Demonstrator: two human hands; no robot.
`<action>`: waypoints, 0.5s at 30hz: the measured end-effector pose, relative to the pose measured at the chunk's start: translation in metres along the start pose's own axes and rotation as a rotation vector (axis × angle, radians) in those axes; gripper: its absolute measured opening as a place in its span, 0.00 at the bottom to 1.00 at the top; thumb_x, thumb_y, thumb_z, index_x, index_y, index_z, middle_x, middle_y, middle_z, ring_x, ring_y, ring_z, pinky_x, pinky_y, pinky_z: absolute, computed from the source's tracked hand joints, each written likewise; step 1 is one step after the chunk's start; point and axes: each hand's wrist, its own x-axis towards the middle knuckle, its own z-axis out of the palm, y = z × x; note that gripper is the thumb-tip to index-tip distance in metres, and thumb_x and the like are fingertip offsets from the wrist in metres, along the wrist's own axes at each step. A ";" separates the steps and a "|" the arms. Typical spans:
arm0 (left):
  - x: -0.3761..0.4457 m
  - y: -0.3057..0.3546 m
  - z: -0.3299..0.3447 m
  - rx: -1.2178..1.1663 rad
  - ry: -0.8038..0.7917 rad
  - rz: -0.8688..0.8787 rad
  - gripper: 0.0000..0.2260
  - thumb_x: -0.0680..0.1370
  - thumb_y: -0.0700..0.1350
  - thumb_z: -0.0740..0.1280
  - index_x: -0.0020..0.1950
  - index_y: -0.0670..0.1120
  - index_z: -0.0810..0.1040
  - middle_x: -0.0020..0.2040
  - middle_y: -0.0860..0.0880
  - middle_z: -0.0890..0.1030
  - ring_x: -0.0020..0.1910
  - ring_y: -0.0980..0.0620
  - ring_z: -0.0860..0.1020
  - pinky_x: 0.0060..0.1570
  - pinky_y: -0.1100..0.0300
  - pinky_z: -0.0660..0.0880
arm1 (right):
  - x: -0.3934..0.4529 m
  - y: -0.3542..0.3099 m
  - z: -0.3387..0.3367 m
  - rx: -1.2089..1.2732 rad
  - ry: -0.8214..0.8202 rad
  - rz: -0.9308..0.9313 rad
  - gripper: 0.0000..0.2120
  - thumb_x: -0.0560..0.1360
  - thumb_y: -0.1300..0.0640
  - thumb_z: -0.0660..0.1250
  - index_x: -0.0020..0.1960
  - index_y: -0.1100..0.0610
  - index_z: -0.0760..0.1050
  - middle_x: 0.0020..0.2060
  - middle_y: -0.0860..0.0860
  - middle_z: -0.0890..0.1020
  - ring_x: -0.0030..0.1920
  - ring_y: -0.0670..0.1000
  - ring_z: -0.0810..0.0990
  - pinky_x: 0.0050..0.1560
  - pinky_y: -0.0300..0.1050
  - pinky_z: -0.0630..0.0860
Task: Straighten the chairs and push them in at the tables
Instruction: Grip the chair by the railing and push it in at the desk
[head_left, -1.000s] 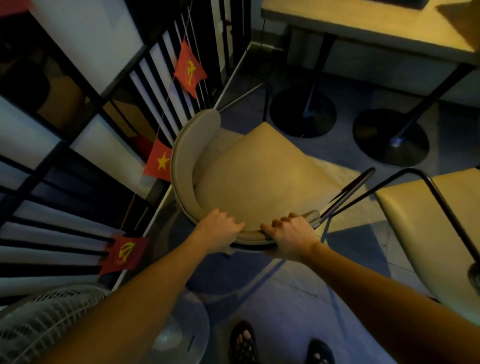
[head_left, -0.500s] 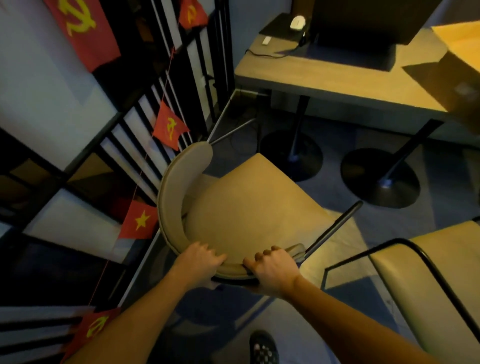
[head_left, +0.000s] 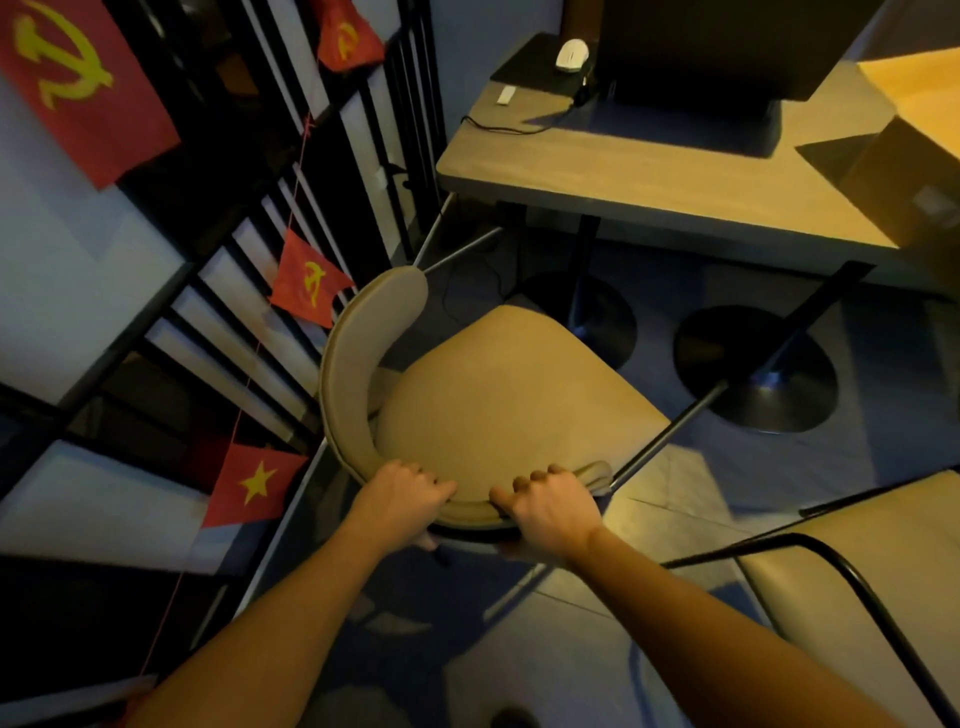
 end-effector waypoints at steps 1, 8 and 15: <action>0.004 -0.001 -0.002 0.007 -0.003 -0.003 0.29 0.70 0.63 0.72 0.63 0.48 0.72 0.55 0.46 0.80 0.53 0.43 0.78 0.48 0.53 0.72 | 0.002 0.004 0.001 0.000 0.012 0.005 0.24 0.74 0.35 0.63 0.61 0.51 0.70 0.50 0.56 0.81 0.48 0.59 0.79 0.47 0.50 0.69; 0.003 0.003 0.000 -0.018 0.056 -0.060 0.34 0.69 0.66 0.70 0.67 0.48 0.68 0.60 0.46 0.78 0.57 0.45 0.76 0.53 0.52 0.71 | 0.000 0.003 0.007 0.000 0.107 0.073 0.31 0.70 0.31 0.64 0.62 0.52 0.68 0.52 0.55 0.80 0.50 0.58 0.78 0.49 0.51 0.68; -0.027 0.038 -0.024 -0.015 0.226 -0.111 0.53 0.64 0.77 0.62 0.80 0.48 0.54 0.79 0.42 0.56 0.77 0.39 0.55 0.72 0.43 0.56 | -0.043 -0.006 0.000 0.039 0.248 0.134 0.53 0.67 0.29 0.67 0.78 0.56 0.47 0.77 0.61 0.57 0.75 0.63 0.55 0.72 0.64 0.57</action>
